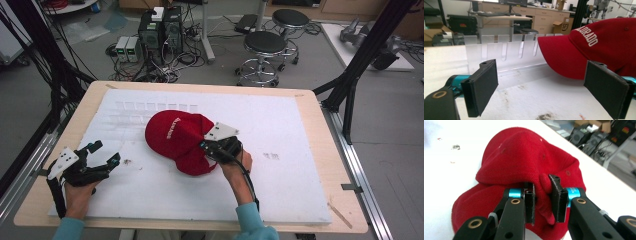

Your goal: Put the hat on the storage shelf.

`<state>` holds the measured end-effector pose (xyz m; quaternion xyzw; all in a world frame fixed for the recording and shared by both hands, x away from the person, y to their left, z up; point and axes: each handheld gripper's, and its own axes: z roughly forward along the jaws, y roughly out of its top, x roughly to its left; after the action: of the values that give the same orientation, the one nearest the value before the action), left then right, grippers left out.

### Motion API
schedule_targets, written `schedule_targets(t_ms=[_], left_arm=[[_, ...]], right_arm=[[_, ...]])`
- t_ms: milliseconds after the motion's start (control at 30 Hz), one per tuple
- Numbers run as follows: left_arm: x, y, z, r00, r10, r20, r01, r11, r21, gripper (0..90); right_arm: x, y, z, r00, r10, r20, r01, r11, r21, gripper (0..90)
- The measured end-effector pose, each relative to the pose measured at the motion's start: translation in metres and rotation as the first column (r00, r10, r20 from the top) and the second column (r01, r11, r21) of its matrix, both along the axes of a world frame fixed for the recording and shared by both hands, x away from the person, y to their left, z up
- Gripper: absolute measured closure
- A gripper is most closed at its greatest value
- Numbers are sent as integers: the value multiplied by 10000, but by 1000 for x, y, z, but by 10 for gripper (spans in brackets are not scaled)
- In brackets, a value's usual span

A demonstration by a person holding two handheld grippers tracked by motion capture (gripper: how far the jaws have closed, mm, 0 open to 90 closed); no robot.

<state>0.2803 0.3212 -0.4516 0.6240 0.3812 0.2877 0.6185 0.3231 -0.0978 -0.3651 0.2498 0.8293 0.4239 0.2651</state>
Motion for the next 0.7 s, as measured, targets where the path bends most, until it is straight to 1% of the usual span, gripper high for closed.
schedule_targets(t_ms=[33, 67, 133, 200, 300, 333, 400, 433, 467, 567, 667, 700], left_arm=[[0, 0, 0, 10000, -63, -8, 63, 9999, -78, 124], [0, -1, 1, 10000, -80, 6, 80, 10000, -31, 125], [-1, -1, 2, 9999, -130, -28, 130, 9999, 48, 125], [-1, -2, 5, 9996, -256, -71, 256, 9996, 93, 124], [0, -4, 13, 9988, -497, -29, 497, 9986, 204, 124], [0, -5, 15, 9983, -588, -8, 588, 9979, 259, 124], [0, -7, 20, 9972, -748, 8, 748, 9967, 311, 124], [1, -8, 23, 9966, -827, 13, 826, 9960, 342, 124], [1, -9, 24, 9960, -891, 17, 890, 9954, 359, 124], [2, -10, 28, 9952, -975, -6, 975, 9947, 323, 124], [2, -11, 30, 9948, -1020, -82, 1022, 9940, 382, 124], [2, -11, 31, 9943, -1061, -101, 1064, 9936, 387, 123]], right_arm=[[0, -2, 3, 9999, 46, 127, -45, 10000, -64, 761], [-1, -4, 6, 9994, 141, 304, -140, 9999, -33, 761], [-2, -7, 10, 9990, 219, 400, -221, 9997, 43, 761], [-2, -10, 15, 9974, 373, 623, -376, 9993, 41, 761], [-4, -14, 21, 9962, 449, 753, -462, 9988, 167, 761], [-4, -16, 25, 9950, 572, 823, -595, 9979, 269, 761], [-4, -17, 26, 9947, 587, 845, -614, 9977, 297, 761], [-5, -18, 28, 9928, 664, 994, -699, 9971, 317, 761], [-5, -19, 32, 9913, 820, 1034, -880, 9946, 552, 761], [-6, -21, 35, 9900, 897, 1085, -966, 9935, 598, 761], [-7, -22, 39, 9871, 1077, 1189, -1159, 9912, 640, 761], [-7, -23, 43, 9856, 1184, 1209, -1279, 9890, 745, 760]])
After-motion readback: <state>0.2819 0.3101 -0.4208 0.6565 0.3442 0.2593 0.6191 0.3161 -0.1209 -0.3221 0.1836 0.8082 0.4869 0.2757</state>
